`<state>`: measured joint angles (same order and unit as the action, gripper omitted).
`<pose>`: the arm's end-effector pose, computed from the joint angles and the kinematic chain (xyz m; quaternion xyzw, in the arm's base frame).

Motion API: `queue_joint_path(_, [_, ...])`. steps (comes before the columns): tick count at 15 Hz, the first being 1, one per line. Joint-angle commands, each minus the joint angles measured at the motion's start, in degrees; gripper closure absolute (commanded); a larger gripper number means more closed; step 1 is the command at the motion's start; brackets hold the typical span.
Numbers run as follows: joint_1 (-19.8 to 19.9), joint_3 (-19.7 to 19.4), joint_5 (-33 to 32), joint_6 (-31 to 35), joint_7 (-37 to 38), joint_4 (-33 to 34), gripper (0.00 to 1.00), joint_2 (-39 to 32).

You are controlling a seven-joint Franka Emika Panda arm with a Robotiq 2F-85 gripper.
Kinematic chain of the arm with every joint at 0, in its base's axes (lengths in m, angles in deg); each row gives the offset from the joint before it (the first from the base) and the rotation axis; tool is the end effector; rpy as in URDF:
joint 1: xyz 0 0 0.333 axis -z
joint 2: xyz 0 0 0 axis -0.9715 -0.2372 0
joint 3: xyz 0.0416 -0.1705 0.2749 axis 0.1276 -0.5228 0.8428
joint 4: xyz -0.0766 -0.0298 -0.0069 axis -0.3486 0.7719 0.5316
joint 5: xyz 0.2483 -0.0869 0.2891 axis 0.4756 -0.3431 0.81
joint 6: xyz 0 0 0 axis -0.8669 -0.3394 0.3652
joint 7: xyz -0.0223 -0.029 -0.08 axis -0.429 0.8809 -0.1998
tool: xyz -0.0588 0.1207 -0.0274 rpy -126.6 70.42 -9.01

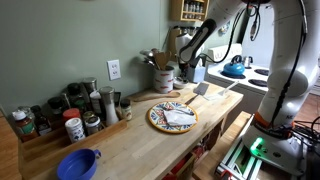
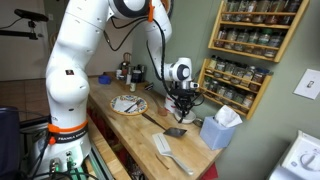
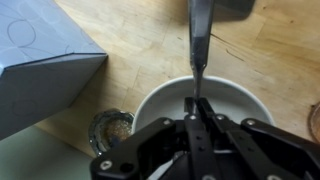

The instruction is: Move the dinner spoon from the paper towel to the white bowl

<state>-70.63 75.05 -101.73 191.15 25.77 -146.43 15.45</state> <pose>0.5612 -0.1211 0.2443 0.9724 0.1782 -0.0140 0.1502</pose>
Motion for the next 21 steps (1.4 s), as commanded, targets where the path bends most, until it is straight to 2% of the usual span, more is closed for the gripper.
queue_joint_path(1, [-0.12,0.12,1.01,0.06,-1.44,1.33,0.98,-1.69])
queue_joint_path(4, [-0.21,0.31,1.09,-0.07,-1.8,1.6,0.98,-2.13])
queue_joint_path(5, [-0.24,0.34,1.14,-0.12,-1.88,1.63,0.95,-2.06])
queue_joint_path(6, [-0.23,0.38,1.28,-0.08,-1.95,1.57,0.78,-1.96])
queue_joint_path(7, [-0.28,0.32,1.16,-0.07,-1.78,1.54,0.69,-1.87])
queue_joint_path(11, [0.05,0.29,1.56,0.57,-1.7,0.41,0.38,-0.88])
queue_joint_path(14, [0.96,0.31,3.14,2.28,-2.05,-1.47,0.39,0.64])
queue_joint_path(15, [1.34,0.45,4.24,2.59,-2.41,-2.01,0.42,1.26])
queue_joint_path(16, [1.83,0.76,5.81,3.21,-3.15,-2.78,0.48,2.12])
queue_joint_path(18, [2.74,1.3,9.47,4.7,-5.16,-4.68,0.66,4.35])
queue_joint_path(21, [4.09,2.03,16.03,5.96,-9.65,-7.87,0.4,8.71])
